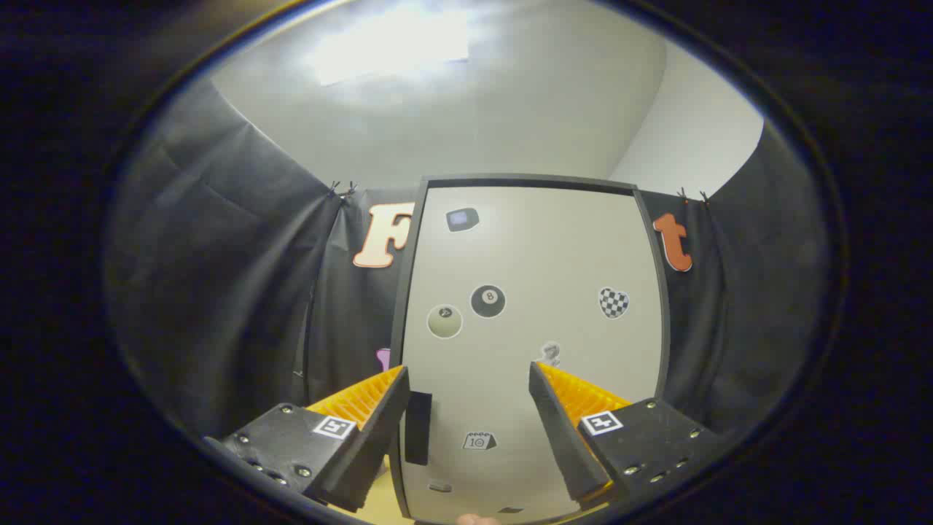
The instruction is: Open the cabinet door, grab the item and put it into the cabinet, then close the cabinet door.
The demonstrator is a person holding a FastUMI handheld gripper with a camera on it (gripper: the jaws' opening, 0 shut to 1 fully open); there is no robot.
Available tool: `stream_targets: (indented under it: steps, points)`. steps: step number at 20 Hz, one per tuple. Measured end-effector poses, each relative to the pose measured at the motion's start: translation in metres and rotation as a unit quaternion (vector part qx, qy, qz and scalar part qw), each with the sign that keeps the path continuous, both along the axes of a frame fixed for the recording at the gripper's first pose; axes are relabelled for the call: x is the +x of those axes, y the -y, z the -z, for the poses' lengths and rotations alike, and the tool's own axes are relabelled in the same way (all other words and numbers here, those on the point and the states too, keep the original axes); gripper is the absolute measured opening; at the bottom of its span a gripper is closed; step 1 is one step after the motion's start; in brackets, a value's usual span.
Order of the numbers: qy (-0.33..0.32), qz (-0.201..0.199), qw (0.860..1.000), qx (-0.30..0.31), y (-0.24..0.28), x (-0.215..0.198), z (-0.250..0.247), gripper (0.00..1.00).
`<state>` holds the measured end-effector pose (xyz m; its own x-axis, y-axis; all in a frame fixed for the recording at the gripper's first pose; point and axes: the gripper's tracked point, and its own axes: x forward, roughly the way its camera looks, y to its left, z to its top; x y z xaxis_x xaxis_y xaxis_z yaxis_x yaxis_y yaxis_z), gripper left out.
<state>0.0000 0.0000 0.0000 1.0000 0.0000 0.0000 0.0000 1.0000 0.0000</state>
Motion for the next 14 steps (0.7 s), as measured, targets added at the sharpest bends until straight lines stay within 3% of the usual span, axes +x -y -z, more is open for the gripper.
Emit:
stream_targets:
  steps: [14]
  points:
    - [-0.022, -0.024, 0.999, -0.004, -0.023, 0.010, 0.013, 0.96]
